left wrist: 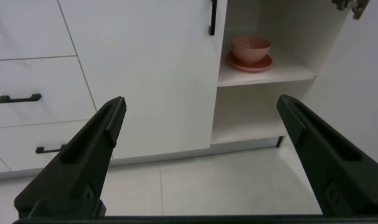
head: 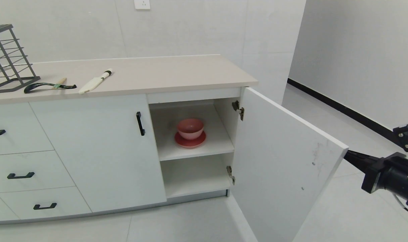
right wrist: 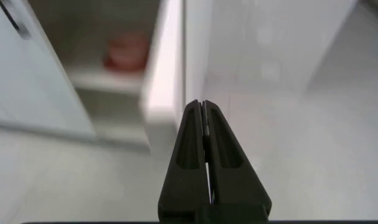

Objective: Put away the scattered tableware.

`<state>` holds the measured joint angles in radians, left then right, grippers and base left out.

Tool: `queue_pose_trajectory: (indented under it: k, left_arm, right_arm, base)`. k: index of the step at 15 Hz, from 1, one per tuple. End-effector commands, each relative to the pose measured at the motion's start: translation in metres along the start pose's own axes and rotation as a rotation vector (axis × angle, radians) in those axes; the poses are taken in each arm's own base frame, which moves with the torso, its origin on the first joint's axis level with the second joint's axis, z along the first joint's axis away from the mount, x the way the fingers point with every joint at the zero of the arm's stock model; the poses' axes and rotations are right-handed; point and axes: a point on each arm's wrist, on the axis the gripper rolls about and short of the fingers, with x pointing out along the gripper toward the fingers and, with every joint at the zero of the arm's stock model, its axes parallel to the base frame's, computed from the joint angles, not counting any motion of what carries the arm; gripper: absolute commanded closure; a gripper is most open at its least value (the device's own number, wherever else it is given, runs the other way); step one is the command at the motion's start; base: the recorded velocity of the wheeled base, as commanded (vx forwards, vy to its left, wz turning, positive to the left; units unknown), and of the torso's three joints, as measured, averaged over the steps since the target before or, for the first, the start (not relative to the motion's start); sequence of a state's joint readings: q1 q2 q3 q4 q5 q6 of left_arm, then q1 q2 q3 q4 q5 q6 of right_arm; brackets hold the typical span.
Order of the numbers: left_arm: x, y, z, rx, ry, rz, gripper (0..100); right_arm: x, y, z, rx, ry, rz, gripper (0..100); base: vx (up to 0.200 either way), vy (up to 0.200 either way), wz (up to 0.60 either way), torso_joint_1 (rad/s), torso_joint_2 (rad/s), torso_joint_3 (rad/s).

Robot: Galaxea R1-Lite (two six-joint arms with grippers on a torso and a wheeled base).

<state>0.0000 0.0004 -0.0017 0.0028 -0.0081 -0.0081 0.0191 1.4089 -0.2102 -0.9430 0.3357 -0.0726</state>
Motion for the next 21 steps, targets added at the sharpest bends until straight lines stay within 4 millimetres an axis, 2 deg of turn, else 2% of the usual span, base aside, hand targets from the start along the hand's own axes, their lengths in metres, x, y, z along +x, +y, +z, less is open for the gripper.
queue_pose_trajectory:
  k: [1, 5, 7, 9, 11, 13, 14, 15, 16, 17, 18, 19, 20, 21]
  left_arm:
    - [0.0, 0.0, 0.0, -0.001, 0.002, 0.0, 0]
    - [0.0, 0.0, 0.0, 0.002, 0.002, 0.0, 0]
    - [0.0, 0.0, 0.0, -0.001, 0.002, 0.0, 0]
    - [0.0, 0.0, 0.0, 0.002, 0.002, -0.001, 0]
    - [0.0, 0.0, 0.0, 0.003, 0.002, -0.001, 0]
    - [0.0, 0.0, 0.0, 0.002, 0.002, -0.001, 0]
    - [0.0, 0.0, 0.0, 0.002, 0.0, -0.001, 0]
    - [0.0, 0.0, 0.0, 0.002, 0.002, -0.001, 0]
    - [0.0, 0.0, 0.0, -0.001, 0.0, -0.001, 0]
    - [0.0, 0.0, 0.0, -0.001, 0.002, -0.001, 0]
    - [0.0, 0.0, 0.0, -0.001, 0.002, -0.001, 0]
    - [0.0, 0.0, 0.0, -0.001, 0.0, -0.001, 0]
    - [0.0, 0.0, 0.0, -0.001, 0.002, -0.001, 0]
    - [0.0, 0.0, 0.0, -0.003, 0.002, 0.0, 0]
  right_arm:
    - [0.006, -0.002, -0.013, 0.023, 0.062, 0.003, 100]
    - [-0.009, 0.008, -0.023, 0.01, 0.065, 0.027, 100]
    - [-0.009, 0.014, -0.023, -0.005, 0.051, 0.061, 100]
    - [-0.001, 0.032, -0.019, -0.032, 0.042, 0.167, 100]
    - [0.024, 0.048, -0.022, -0.051, 0.087, 0.274, 100]
    - [0.081, 0.091, -0.018, -0.104, 0.063, 0.455, 100]
    - [0.107, 0.109, -0.023, -0.117, 0.076, 0.505, 100]
    - [0.114, 0.113, -0.026, -0.119, 0.082, 0.517, 100]
    - [0.158, 0.158, -0.034, -0.15, 0.026, 0.659, 100]
    - [0.178, 0.199, -0.034, -0.171, -0.081, 0.811, 100]
    - [0.19, 0.219, -0.035, -0.165, -0.145, 0.852, 100]
    - [0.194, 0.227, -0.034, -0.147, -0.182, 0.866, 100]
    - [0.197, 0.232, -0.028, -0.129, -0.256, 0.877, 100]
    - [0.186, 0.227, -0.02, -0.109, -0.289, 0.879, 100]
  base:
    - [0.0, 0.0, 0.0, 0.0, 0.0, 0.0]
    - [0.0, 0.0, 0.0, 0.0, 0.0, 0.0]
    - [0.0, 0.0, 0.0, 0.0, 0.0, 0.0]
    - [0.0, 0.0, 0.0, 0.0, 0.0, 0.0]
    - [0.0, 0.0, 0.0, 0.0, 0.0, 0.0]
    - [0.0, 0.0, 0.0, 0.0, 0.0, 0.0]
    - [0.0, 0.0, 0.0, 0.0, 0.0, 0.0]
    - [0.0, 0.0, 0.0, 0.0, 0.0, 0.0]
    - [0.0, 0.0, 0.0, 0.0, 0.0, 0.0]
    - [0.0, 0.0, 0.0, 0.0, 0.0, 0.0]
    - [0.0, 0.0, 0.0, 0.0, 0.0, 0.0]
    - [0.0, 0.0, 0.0, 0.0, 0.0, 0.0]
    - [0.0, 0.0, 0.0, 0.0, 0.0, 0.0]
    - [0.0, 0.0, 0.0, 0.0, 0.0, 0.0]
